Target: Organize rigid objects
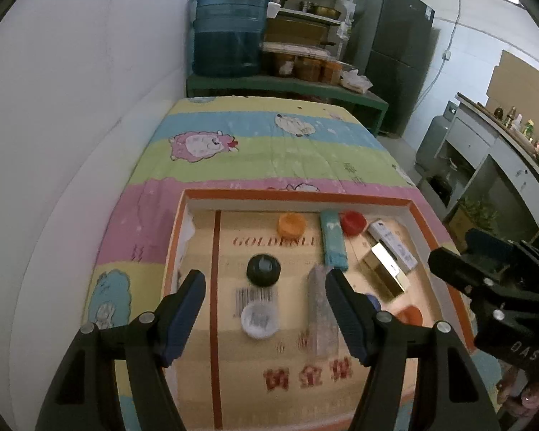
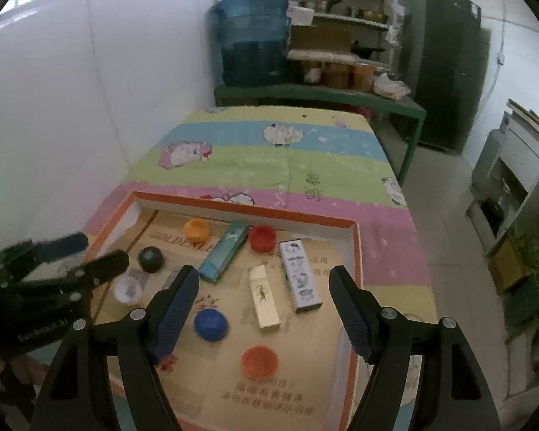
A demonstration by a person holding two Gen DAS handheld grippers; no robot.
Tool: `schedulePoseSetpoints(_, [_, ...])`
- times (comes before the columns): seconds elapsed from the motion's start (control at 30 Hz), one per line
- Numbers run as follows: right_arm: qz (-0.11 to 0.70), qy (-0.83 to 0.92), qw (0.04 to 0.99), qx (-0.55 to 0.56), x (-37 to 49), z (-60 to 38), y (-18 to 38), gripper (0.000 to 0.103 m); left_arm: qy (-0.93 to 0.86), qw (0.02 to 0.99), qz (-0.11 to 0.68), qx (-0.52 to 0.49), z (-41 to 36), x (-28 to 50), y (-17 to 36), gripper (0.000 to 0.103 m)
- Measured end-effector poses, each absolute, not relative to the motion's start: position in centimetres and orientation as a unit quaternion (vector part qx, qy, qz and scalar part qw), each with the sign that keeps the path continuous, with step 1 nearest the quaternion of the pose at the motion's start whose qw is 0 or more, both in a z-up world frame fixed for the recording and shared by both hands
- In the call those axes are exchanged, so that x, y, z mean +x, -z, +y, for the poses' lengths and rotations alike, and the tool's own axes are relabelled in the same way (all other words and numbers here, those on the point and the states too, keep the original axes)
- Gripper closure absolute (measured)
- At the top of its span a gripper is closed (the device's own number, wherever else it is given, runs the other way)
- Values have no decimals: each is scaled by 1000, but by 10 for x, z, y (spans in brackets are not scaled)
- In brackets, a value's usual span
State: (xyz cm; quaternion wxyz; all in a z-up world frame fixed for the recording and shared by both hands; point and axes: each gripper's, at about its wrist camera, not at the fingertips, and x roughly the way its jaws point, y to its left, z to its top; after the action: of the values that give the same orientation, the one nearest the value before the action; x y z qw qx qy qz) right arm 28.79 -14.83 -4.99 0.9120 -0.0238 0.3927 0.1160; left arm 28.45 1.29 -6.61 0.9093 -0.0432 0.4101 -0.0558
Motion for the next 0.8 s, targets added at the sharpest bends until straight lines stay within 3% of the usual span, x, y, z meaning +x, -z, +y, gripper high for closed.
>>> schedulePoseSetpoints(0.8, [351, -78, 933, -4, 185, -151, 23, 27, 17, 943, 332, -33, 10, 168, 20, 34])
